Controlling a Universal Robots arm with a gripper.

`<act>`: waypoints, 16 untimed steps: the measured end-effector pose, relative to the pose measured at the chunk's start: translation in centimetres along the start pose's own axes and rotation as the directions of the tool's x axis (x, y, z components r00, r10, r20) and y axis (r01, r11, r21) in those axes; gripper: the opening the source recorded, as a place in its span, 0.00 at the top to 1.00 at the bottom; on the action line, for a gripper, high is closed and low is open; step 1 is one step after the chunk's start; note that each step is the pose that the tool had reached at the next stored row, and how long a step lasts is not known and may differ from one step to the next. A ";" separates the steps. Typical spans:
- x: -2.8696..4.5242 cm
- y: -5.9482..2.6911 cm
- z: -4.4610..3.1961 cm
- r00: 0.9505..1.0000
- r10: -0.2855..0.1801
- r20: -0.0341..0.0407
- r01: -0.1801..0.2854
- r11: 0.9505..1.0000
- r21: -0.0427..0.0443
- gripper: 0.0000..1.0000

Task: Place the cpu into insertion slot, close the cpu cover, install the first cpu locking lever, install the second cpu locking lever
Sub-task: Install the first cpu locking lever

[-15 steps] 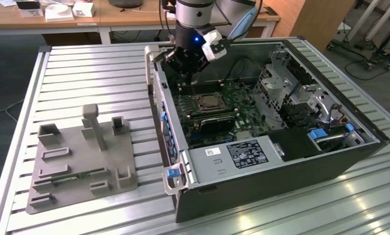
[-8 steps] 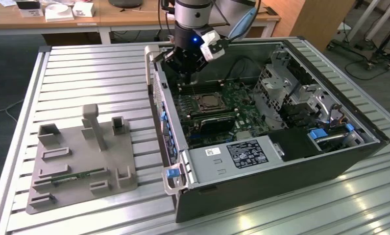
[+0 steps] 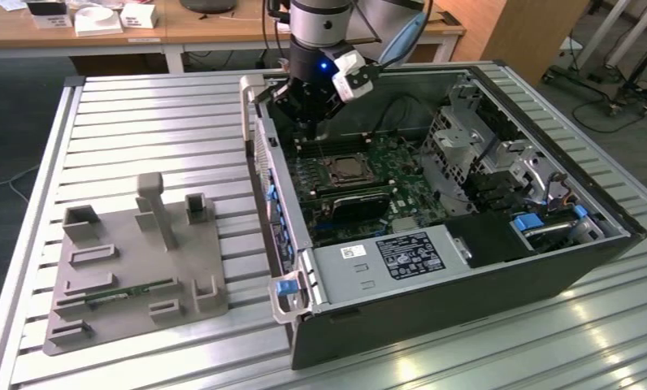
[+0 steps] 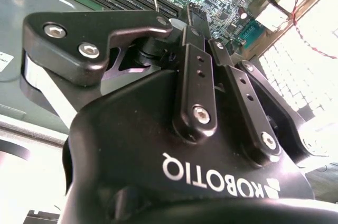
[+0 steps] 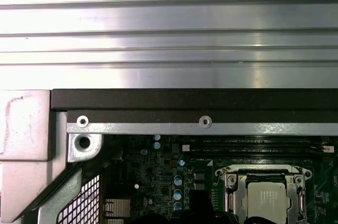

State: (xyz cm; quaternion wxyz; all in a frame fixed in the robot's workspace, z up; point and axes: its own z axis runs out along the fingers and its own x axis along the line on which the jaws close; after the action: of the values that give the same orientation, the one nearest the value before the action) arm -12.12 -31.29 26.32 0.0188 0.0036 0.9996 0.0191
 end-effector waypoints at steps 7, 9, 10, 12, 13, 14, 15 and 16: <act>-0.18 0.17 0.03 1.000 0.000 0.000 0.000 1.000 0.000 0.89; -0.39 0.22 0.05 1.000 0.000 0.000 0.000 1.000 0.000 0.89; -0.51 0.25 0.06 1.000 0.000 0.000 0.000 1.000 0.000 0.89; -0.78 0.29 0.08 1.000 0.000 0.000 0.000 1.000 0.000 0.89; -0.93 0.31 0.09 1.000 0.000 0.000 0.000 1.000 0.000 0.89; -1.07 0.33 0.09 1.000 0.000 0.000 0.000 1.000 0.000 0.89; -1.22 0.34 0.10 1.000 0.000 0.000 0.000 1.000 0.000 0.89; -1.36 0.36 0.10 1.000 0.000 0.000 0.000 1.000 0.000 0.89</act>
State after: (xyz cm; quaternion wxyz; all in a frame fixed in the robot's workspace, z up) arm -10.75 -30.94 26.28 0.0187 0.0035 0.9996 0.0190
